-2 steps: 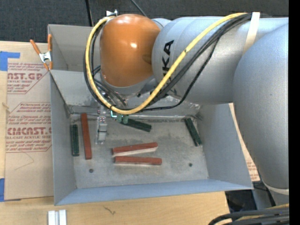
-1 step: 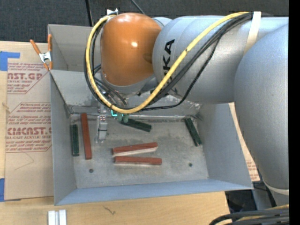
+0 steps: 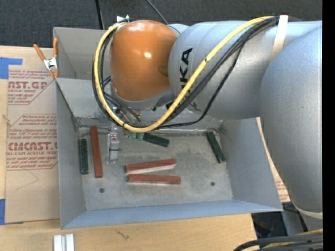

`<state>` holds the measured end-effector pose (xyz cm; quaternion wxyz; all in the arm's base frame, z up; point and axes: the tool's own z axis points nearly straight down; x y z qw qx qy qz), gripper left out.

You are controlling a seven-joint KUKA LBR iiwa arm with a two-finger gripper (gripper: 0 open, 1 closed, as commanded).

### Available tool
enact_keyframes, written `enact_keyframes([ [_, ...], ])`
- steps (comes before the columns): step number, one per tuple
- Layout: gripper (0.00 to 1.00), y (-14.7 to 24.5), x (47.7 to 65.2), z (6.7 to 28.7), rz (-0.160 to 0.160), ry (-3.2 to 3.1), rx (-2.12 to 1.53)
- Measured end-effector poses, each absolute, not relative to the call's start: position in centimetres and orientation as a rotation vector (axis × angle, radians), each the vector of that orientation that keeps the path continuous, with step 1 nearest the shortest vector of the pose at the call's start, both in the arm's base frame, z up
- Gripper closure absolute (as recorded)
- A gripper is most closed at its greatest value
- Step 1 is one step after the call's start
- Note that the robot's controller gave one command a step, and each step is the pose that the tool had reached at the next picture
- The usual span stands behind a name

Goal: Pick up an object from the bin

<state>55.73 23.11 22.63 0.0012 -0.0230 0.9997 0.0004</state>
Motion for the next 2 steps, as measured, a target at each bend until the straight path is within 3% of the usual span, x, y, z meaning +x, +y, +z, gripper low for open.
enact_keyframes([
  [1,1.0,23.28,58.36,7.43,0.007,3.127,0.238],
  [2,0.0,23.17,58.24,7.13,0.005,3.129,0.239],
])
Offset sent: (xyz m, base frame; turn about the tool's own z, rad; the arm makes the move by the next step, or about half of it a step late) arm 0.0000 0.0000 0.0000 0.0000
